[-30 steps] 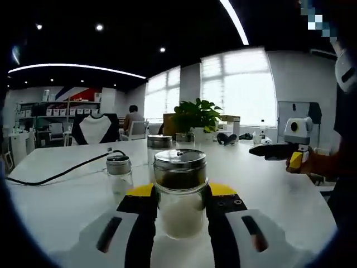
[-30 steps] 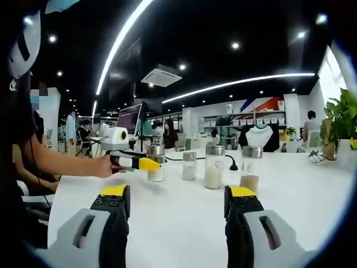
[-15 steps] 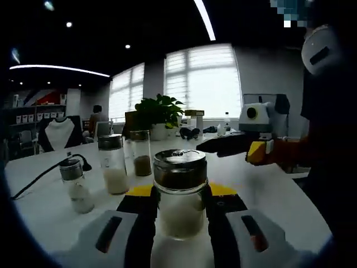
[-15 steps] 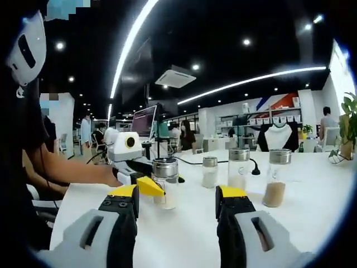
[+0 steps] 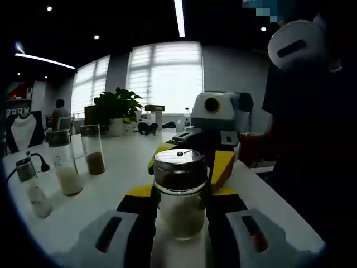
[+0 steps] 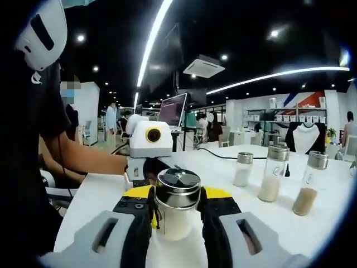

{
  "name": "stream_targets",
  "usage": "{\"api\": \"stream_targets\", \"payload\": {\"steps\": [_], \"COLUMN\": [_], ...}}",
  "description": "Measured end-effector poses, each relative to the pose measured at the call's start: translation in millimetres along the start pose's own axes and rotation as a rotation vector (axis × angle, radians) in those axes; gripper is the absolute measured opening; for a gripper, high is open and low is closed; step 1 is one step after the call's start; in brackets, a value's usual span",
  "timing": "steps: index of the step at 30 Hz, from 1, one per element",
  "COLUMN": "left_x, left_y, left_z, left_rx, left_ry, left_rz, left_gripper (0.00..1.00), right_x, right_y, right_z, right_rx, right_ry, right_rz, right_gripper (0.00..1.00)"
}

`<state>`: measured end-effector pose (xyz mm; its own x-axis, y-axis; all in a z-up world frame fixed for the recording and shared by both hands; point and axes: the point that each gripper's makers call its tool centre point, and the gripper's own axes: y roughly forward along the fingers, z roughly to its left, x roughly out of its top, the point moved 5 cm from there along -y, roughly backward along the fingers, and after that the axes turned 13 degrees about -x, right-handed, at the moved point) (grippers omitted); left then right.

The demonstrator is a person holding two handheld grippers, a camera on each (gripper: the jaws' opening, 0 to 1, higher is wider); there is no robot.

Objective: Rotate the seasoning bottle until the label or dispensing opening points toward the visible target arrow and the bottle remains upright within the marked orientation range

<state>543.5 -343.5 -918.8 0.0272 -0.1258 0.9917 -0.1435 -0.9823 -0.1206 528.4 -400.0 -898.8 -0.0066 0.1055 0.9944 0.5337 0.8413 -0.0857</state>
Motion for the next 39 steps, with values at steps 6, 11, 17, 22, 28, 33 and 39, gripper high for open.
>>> {"api": "stream_targets", "payload": {"steps": [6,11,17,22,28,33,39], "left_x": [-2.2,-1.2,2.6,-6.0,-3.0,-4.5,-10.2], "left_y": [-3.0,-5.1,-9.0,-5.7,-12.2,-14.5,-21.5], "left_z": [3.1,4.7,8.6,8.6,4.5,3.7,5.9], "left_rx": [0.089,0.217,0.408,0.549,0.672,0.714,0.726], "left_ry": [-0.05,-0.036,-0.08,-0.045,-0.028,-0.014,-0.052], "left_rz": [-0.026,-0.018,-0.029,0.013,0.02,0.047,0.017], "left_gripper": [0.36,0.36,0.39,0.49,0.45,0.39,0.36], "right_x": [1.9,2.5,9.1,6.3,7.4,6.6,3.8], "right_y": [3.6,4.8,6.4,12.8,18.2,24.8,29.8], "right_z": [-0.6,-6.7,-9.6,0.4,-0.8,-5.0,-6.1], "right_rx": [-0.045,-0.112,-0.182,-0.171,-0.191,-0.2,-0.194], "right_ry": [0.009,0.029,0.024,-0.008,-0.024,0.005,0.019], "right_rz": [0.002,-0.018,-0.054,-0.035,-0.036,-0.023,-0.011], "right_gripper": [0.29,0.29,0.29,0.29,0.29,0.29,0.3]}}
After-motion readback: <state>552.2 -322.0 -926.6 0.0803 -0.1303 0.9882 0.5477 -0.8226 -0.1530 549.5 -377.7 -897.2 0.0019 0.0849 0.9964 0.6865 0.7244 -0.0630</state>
